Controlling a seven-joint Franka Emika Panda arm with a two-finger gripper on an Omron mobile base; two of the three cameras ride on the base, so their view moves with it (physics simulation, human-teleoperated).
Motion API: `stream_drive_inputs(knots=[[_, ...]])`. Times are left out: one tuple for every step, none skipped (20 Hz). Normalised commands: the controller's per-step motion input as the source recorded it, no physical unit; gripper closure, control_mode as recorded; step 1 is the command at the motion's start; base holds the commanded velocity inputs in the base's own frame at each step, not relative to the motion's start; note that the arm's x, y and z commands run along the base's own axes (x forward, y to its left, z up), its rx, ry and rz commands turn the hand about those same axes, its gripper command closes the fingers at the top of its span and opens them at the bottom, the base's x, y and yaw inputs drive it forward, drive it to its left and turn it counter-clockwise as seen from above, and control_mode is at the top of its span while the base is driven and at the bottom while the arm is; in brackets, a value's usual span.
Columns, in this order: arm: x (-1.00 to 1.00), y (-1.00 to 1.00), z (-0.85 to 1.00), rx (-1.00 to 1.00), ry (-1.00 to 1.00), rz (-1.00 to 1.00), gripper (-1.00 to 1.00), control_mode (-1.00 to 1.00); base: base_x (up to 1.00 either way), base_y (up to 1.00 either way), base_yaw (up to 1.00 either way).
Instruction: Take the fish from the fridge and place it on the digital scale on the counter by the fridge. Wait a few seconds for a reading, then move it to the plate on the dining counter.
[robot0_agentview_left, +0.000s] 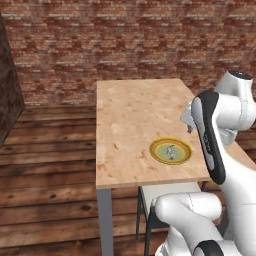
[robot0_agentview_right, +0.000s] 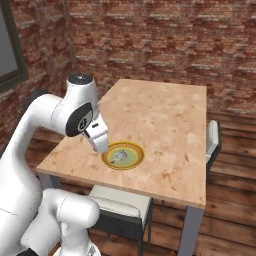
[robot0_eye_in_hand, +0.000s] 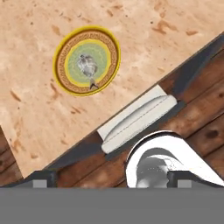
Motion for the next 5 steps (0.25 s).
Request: stream_drive_inputs(knots=[[-0.81, 0.51, 0.4, 0.0, 0.06, 0.0, -1.0, -1.0, 0.0, 0.0, 0.0], [-0.81, 0.54, 0.33, -0.01, 0.02, 0.0, -1.0, -1.0, 0.0, 0.0, 0.0], [-0.82, 0.59, 0.29, -0.04, 0.0, 0.0, -1.0, -1.0, 0.0, 0.0, 0.0], [-0.8, 0.62, 0.23, -0.07, 0.0, 0.0, -1.0, -1.0, 0.0, 0.0, 0.0], [-0.79, 0.64, 0.19, -0.09, 0.0, 0.0, -1.0, -1.0, 0.0, 0.0, 0.0]])
